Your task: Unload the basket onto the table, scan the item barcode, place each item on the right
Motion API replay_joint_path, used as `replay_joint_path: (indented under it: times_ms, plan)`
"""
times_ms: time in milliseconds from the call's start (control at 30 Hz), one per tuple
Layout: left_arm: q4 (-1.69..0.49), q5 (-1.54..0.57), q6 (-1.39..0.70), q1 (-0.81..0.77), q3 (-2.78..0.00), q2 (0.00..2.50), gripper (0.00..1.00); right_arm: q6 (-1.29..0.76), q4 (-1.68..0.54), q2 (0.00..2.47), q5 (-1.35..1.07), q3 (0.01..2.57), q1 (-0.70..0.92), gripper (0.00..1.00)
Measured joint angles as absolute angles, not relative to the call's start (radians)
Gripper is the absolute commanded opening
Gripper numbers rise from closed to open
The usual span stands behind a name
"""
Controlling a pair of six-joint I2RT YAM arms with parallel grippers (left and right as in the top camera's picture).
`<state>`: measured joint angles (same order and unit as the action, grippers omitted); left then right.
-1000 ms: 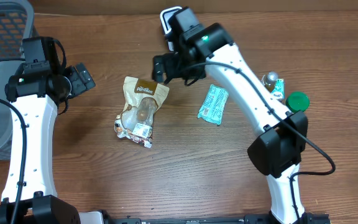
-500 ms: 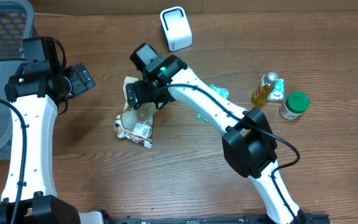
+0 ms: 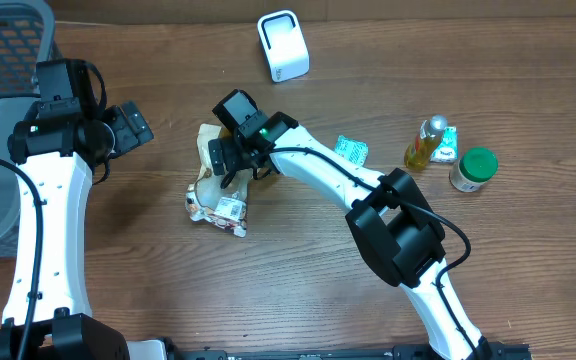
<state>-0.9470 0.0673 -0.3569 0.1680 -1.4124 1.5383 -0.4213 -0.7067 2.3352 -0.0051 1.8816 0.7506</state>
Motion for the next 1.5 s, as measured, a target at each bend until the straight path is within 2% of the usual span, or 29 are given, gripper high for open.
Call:
replay_joint_path:
  times_ms: [167,467,733,767,800,933,1067,1233,1500]
  plan:
    - [-0.947,0.067,-0.357,0.168,-1.412,1.538,0.99,-0.406,-0.748,2.335,0.047,1.861,0.753,1.0]
    - [-0.947,0.067,-0.357,0.168,-1.412,1.538,1.0,-0.521,-0.93,2.315,0.122,1.86,0.742,1.0]
    - [-0.947,0.067,-0.357,0.168,-1.412,1.538,0.99,-0.543,-1.096,2.142,0.147,1.857,0.728,0.98]
    - [-0.947,0.067,-0.357,0.168,-1.412,1.538,1.0,-0.543,-1.118,2.129,0.149,1.857,0.728,0.91]
    - [-0.947,0.067,-0.357,0.168,-1.412,1.538,1.0,-0.545,-1.155,2.12,0.15,1.858,0.728,0.77]
    - [-0.947,0.067,-0.357,0.168,-1.412,1.538,1.0,-0.542,-1.327,2.118,0.151,1.855,0.728,0.35]
    - [-0.947,0.067,-0.357,0.168,-1.412,1.538,1.0,-0.543,-1.354,2.118,0.155,1.839,0.728,0.08]
    - [-0.947,0.067,-0.357,0.168,-1.412,1.538,0.99,-0.55,-1.32,2.118,0.154,1.703,0.728,0.07]
    - [-0.947,0.067,-0.357,0.168,-1.412,1.538,1.0,-0.55,-1.274,2.118,0.051,1.661,0.728,0.1]
